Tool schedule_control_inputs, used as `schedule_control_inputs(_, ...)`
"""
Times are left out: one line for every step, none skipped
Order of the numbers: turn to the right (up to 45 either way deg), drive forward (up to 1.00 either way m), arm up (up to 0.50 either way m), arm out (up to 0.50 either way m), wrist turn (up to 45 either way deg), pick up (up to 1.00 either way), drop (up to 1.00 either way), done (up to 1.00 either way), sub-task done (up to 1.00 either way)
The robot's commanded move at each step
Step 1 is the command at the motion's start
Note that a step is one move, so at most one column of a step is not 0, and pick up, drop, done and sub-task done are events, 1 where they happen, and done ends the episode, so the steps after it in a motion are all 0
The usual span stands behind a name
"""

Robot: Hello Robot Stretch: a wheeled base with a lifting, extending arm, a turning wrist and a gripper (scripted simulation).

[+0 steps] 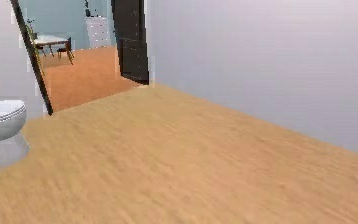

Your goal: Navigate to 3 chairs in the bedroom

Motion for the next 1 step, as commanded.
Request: schedule_control_inputs(-24.0, 0.0, 0.0, 0.0, 0.0, 0.0, 0.0, 0.0, 0.0)
